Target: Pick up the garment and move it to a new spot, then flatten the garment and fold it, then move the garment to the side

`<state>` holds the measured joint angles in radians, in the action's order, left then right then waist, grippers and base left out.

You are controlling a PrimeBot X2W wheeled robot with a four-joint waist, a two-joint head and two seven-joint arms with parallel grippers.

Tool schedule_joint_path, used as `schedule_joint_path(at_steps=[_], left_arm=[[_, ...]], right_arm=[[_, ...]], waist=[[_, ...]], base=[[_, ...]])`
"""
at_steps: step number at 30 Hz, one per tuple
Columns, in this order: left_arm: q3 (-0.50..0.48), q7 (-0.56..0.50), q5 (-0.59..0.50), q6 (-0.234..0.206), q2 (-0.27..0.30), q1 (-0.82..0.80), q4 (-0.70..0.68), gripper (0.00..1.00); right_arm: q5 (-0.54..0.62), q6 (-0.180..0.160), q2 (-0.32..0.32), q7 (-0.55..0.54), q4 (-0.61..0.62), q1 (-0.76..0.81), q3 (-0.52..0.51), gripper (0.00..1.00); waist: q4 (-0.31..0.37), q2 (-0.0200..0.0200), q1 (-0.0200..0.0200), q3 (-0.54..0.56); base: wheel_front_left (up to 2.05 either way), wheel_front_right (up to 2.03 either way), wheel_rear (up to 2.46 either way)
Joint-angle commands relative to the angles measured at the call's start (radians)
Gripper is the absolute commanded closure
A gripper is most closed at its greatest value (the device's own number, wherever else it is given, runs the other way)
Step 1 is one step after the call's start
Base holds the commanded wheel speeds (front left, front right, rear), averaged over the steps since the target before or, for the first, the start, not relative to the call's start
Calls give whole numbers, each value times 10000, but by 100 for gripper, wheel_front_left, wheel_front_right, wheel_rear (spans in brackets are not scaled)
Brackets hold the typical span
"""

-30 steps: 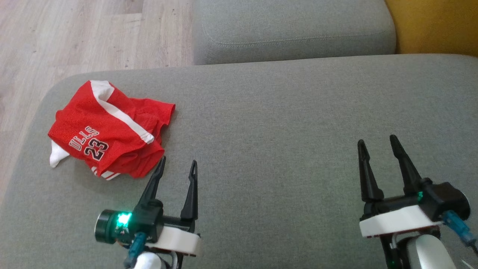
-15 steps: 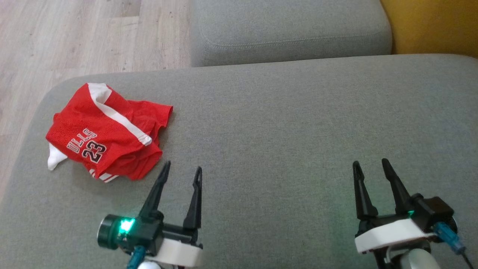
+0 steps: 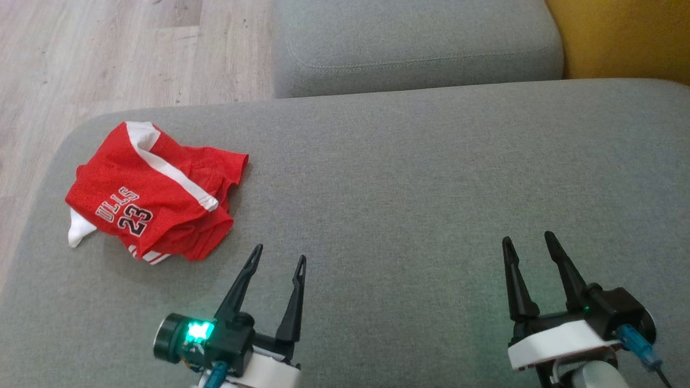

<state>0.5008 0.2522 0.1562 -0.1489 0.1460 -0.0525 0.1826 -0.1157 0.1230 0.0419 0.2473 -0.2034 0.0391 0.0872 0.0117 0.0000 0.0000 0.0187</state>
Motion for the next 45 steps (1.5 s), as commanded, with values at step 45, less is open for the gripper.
schedule_joint_path(at_steps=[45], left_arm=[[-1791,95,-613,34,-39,349,199,0]], right_arm=[[-608,77,83,145,553,28,2268,0]], waist=[[-4625,0,0,691]], base=[[0,0,0]])
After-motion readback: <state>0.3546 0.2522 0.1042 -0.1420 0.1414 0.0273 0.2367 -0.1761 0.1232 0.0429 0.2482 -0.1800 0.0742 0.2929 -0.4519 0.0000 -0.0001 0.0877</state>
